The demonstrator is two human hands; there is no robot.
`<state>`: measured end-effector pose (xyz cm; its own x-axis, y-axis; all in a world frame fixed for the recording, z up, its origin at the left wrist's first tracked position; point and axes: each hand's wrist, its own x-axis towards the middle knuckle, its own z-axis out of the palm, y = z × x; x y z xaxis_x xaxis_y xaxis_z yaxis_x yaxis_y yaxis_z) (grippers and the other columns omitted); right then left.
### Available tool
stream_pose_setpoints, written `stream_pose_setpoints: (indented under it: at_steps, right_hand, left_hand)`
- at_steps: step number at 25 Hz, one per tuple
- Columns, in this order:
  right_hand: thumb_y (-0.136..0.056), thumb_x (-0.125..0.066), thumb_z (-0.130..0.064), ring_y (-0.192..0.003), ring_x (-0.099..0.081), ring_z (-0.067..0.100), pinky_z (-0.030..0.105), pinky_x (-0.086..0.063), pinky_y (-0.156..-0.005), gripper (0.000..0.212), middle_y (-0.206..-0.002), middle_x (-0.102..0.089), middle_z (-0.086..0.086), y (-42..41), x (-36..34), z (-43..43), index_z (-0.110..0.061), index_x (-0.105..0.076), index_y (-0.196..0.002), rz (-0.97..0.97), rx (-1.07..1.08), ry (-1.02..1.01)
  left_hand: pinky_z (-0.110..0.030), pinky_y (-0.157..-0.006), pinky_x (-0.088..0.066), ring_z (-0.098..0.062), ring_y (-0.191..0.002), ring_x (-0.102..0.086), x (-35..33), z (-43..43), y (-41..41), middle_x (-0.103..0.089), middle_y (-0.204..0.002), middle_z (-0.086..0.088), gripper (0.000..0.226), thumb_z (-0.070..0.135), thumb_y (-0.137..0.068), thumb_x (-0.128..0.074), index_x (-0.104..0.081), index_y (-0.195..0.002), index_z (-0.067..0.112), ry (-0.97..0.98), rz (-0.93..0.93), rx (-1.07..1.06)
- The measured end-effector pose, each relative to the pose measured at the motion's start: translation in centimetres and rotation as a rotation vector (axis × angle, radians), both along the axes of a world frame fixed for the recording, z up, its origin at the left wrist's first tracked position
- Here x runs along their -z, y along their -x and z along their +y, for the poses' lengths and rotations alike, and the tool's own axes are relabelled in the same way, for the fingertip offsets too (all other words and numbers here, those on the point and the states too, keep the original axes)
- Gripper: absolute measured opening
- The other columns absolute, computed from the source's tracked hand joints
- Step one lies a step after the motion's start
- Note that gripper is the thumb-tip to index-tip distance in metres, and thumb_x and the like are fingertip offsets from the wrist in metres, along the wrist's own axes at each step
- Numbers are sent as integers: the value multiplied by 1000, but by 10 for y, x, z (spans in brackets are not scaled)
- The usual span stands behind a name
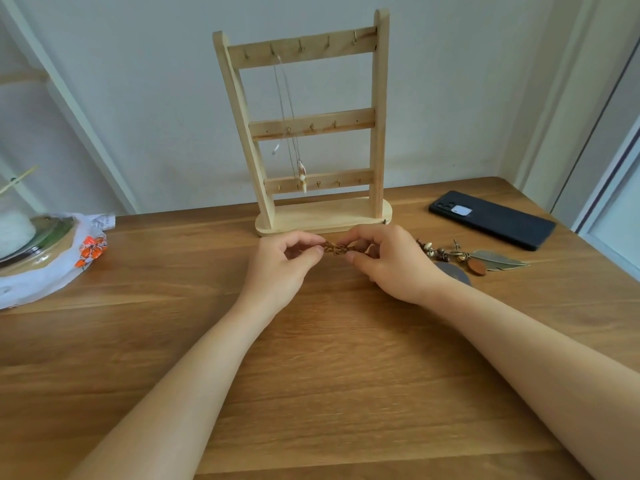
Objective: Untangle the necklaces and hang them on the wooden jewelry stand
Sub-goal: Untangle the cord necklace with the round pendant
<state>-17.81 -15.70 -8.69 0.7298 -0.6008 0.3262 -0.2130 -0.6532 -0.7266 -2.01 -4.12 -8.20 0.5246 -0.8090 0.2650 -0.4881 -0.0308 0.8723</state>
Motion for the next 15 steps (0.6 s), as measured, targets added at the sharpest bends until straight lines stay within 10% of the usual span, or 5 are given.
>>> stream_pose_setpoints:
  at_steps: [8, 15]
  right_hand:
    - [-96, -66, -17, -53, -60, 4, 18, -49, -56, 9, -82, -68, -4, 3, -5, 4, -17, -71, -103, -14, -54, -30]
    - [-101, -59, -21, -51, -55, 15, 25, -51, -58, 10, -76, -73, 3, 0, -5, 4, -17, -63, -92, -35, -46, -259]
  left_hand:
    - [-20, -75, -51, -6, -82, -63, -7, 3, 8, -71, -82, 9, 4, 18, -86, -76, -74, -84, 20, -37, 57, 98]
    - [-36, -86, -51, -21, -98, -65, -12, 4, 7, -71, -96, -6, 17, 12, -91, -52, -61, -77, 13, 58, 729, 208]
